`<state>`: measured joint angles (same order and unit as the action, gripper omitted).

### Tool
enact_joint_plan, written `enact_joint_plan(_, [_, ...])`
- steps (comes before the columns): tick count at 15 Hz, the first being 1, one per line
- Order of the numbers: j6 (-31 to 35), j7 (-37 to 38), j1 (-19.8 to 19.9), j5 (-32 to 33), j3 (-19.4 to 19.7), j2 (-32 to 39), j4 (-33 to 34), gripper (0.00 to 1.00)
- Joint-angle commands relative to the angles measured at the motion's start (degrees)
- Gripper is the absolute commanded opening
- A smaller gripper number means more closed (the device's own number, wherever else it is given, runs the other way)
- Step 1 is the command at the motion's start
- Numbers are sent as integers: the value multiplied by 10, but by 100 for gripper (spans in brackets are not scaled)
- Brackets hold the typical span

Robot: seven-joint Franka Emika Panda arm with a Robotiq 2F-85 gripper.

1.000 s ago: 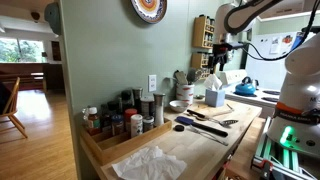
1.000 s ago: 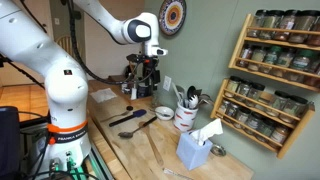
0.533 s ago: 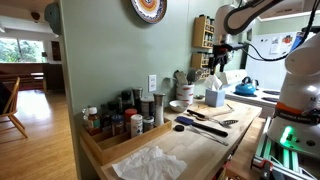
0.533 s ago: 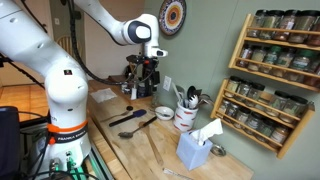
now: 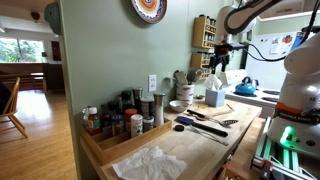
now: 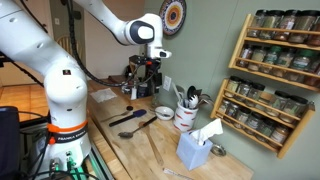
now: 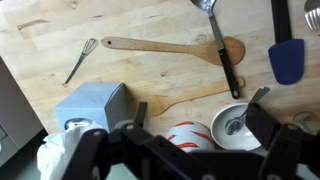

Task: Hang the whisk on the hook on the spice rack

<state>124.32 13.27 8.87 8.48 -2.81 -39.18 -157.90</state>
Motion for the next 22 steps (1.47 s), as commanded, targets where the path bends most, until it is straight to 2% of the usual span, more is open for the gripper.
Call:
enact_joint_plan(1, [3,-28,38,2,63,22,1,100])
enact_joint_plan(5, [22,-79,78,-1,136,64,1,100])
enact_joint_plan(9, [58,-116,101,0,175,117,1,100])
enact_joint_plan(15, [208,-134,125,-1,210,245,-1,100])
enact_joint_plan(19, [294,-177,108,-54,234,354,8,100])
enact_joint_plan(22, [345,-246,100,-157,240,429,23,100])
